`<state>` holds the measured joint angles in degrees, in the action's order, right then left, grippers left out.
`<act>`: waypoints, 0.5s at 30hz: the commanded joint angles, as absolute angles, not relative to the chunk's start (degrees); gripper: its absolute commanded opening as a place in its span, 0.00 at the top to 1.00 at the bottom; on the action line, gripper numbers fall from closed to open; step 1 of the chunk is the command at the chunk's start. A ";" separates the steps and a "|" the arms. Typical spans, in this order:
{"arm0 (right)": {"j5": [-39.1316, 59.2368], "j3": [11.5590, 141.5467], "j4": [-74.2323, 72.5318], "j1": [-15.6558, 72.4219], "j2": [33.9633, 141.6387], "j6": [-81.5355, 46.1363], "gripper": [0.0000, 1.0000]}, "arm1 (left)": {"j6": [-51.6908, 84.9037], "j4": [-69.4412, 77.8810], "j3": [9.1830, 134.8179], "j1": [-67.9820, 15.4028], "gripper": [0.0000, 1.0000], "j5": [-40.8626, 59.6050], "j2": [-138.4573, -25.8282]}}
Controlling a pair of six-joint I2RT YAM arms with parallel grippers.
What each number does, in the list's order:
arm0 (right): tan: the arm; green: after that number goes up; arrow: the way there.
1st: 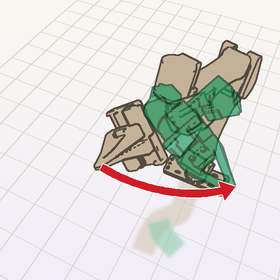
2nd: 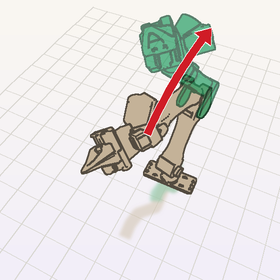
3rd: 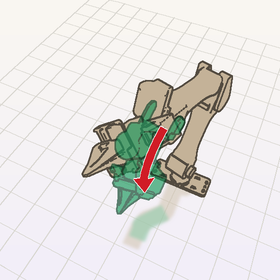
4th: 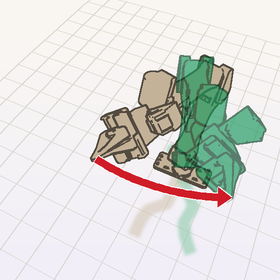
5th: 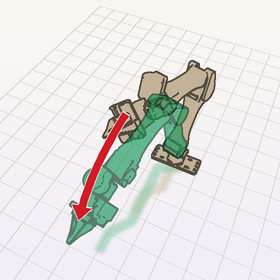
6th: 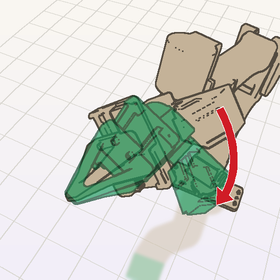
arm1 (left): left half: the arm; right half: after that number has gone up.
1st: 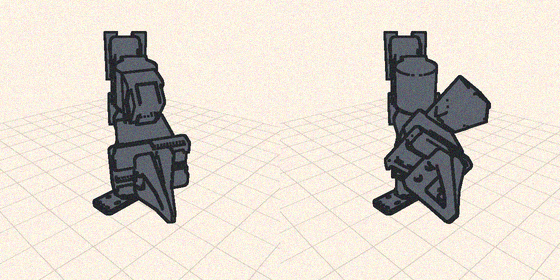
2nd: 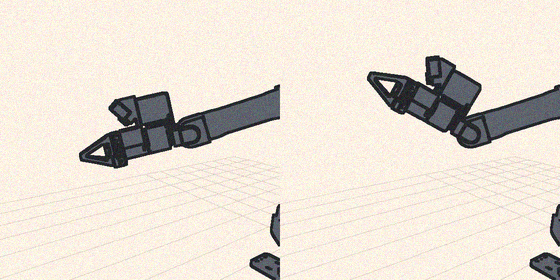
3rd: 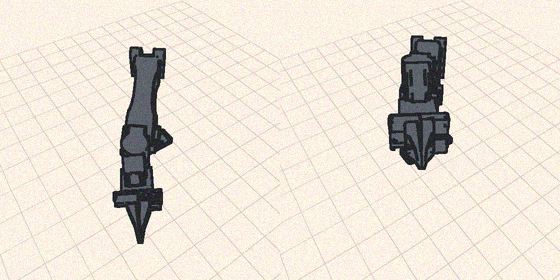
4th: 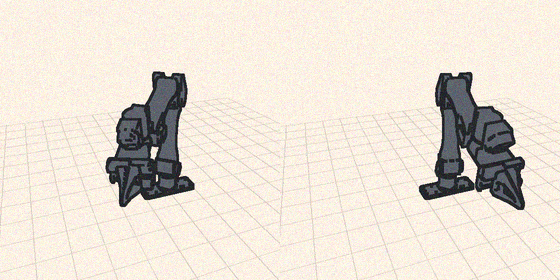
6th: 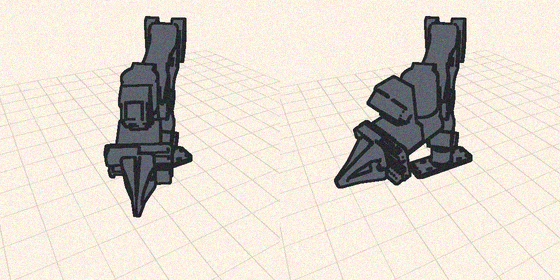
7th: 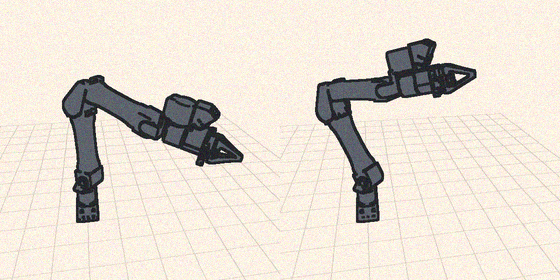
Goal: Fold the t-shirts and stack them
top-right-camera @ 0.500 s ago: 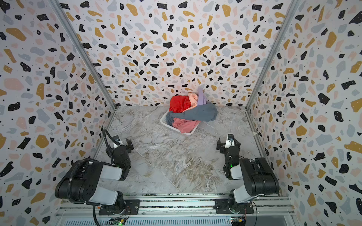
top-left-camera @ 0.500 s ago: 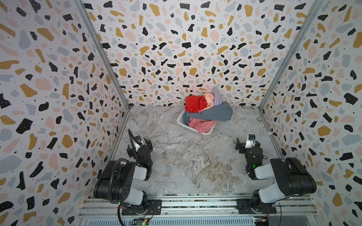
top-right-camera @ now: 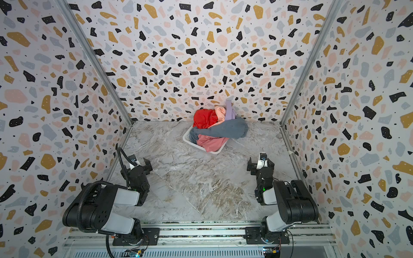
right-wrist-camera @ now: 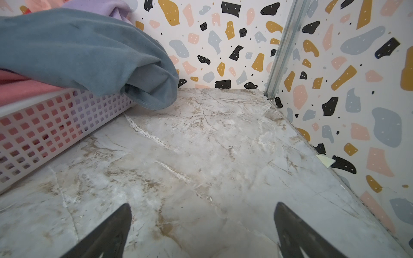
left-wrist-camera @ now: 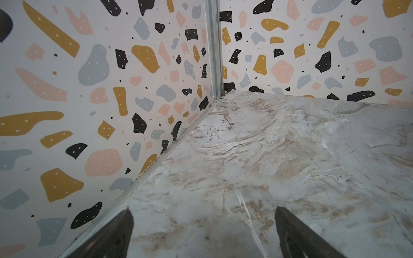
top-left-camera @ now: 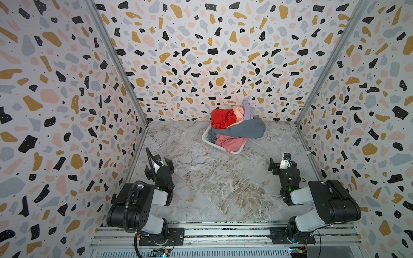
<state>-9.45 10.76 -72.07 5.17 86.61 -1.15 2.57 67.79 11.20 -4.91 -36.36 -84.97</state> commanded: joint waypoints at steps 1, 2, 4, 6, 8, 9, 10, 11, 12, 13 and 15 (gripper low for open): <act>-9.50 11.07 -73.23 5.36 85.60 -1.03 0.01 | 3.08 71.36 11.38 -4.65 0.00 -36.91 -84.02; -9.50 11.05 -73.31 5.38 85.60 -0.99 0.01 | 3.14 71.22 11.38 -4.66 0.00 -36.83 -83.89; -9.50 11.00 -73.26 5.43 85.61 -1.00 0.01 | 3.08 71.57 11.42 -4.66 0.00 -36.88 -84.20; -9.49 11.03 -73.29 5.38 85.61 -1.00 0.01 | 3.08 71.10 11.51 -4.65 0.00 -36.82 -83.95; -9.49 11.05 -73.36 5.41 85.61 -1.01 0.01 | 3.08 71.26 11.43 -4.66 0.00 -36.87 -83.98; -9.49 11.04 -73.31 5.38 85.61 -1.02 0.01 | 3.10 71.21 11.43 -4.66 0.00 -36.83 -84.00; -9.49 10.99 -73.30 5.42 85.61 -0.99 0.01 | 3.08 71.19 11.43 -4.66 0.01 -36.76 -83.94; -9.49 10.99 -73.31 5.36 85.61 -0.99 0.01 | 3.08 71.19 11.43 -4.66 0.00 -36.83 -84.09; -9.54 11.01 -73.30 5.42 85.58 -0.97 0.01 | 3.08 71.27 11.44 -4.66 0.01 -36.83 -84.10; -9.49 10.95 -73.35 5.41 85.63 -0.95 0.01 | 3.08 71.19 11.50 -4.66 0.01 -36.83 -84.08; -9.51 11.14 -73.19 5.41 85.76 -1.04 0.01 | 3.08 71.28 11.43 -4.63 0.00 -36.83 -83.90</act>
<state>-9.45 10.76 -72.07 5.17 86.61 -1.15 2.57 67.79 11.20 -4.89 -36.36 -84.97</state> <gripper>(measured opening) 0.990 0.995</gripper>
